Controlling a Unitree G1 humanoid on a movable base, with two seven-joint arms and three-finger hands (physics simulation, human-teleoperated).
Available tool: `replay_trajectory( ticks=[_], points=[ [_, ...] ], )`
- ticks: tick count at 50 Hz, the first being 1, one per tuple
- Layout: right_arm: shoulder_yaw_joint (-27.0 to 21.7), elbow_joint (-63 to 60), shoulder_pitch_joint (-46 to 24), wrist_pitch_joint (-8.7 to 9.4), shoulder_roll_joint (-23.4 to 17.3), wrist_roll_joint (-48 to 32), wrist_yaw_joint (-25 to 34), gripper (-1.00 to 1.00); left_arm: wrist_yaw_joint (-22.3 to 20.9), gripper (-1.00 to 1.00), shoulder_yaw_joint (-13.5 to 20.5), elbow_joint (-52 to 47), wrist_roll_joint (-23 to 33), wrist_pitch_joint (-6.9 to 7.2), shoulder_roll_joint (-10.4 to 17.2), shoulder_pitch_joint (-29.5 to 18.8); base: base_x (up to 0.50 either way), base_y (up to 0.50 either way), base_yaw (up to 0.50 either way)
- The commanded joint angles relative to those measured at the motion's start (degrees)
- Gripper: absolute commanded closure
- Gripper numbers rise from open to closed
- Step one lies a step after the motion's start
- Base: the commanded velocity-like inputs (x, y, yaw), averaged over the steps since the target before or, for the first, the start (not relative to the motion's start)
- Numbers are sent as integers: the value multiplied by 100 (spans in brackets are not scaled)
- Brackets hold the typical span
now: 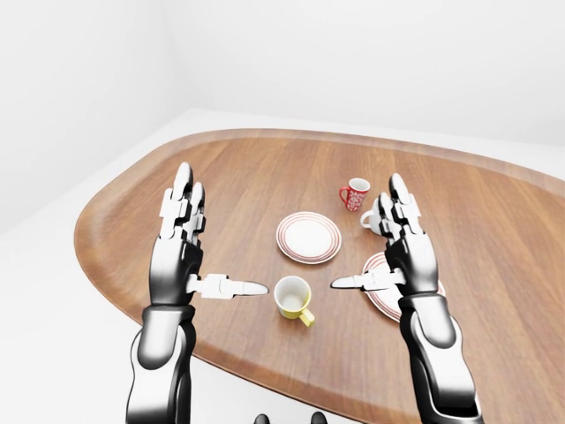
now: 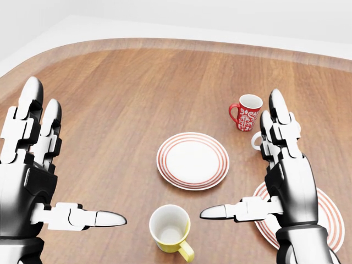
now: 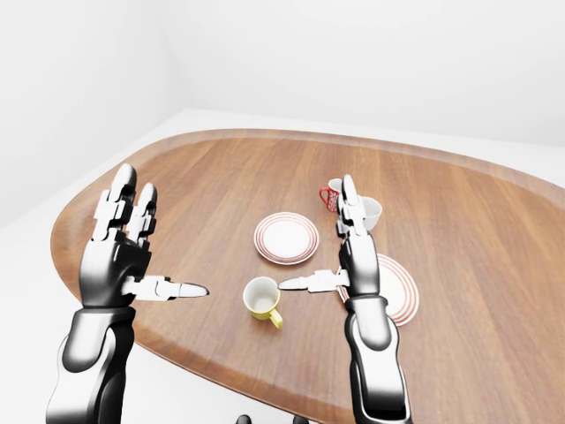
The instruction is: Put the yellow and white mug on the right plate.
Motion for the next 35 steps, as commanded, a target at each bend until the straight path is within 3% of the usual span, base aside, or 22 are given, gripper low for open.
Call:
replay_trajectory(
  ticks=[1, 5, 8, 25, 28, 32, 35],
  points=[
    [9, 46, -3, 0, 4, -43, 4, -100, 3, -100, -5, 1, 3, 0, -2, 4, 0, 0, 0],
    [-15, -178, 123, 0, 30, 286, 260, -100, -1, -100, 1, 27, 1, 0, 1, 0, 0, 0, 0],
    [14, -94, 18, 0, 5, 11, 44, -100, -2, -100, -5, -11, 0, 0, 0, 9, 43, 13, 0],
    [9, 4, -28, 0, -3, -58, 41, -100, -56, -100, 8, 67, 51, 0, 41, -5, 0, 0, 0],
    [-9, -59, -109, 0, -14, -70, 37, -100, -135, -100, 108, 169, 76, 0, 99, -78, 0, 0, 0],
    [-87, 69, -431, 0, -94, -126, 56, -100, -287, -100, 572, 164, -88, 0, 244, -455, 0, 0, 0],
    [-157, 142, -567, 0, -140, -142, 81, -100, -310, -100, 702, 330, -98, 0, 320, -561, 0, 0, 0]
  ],
)
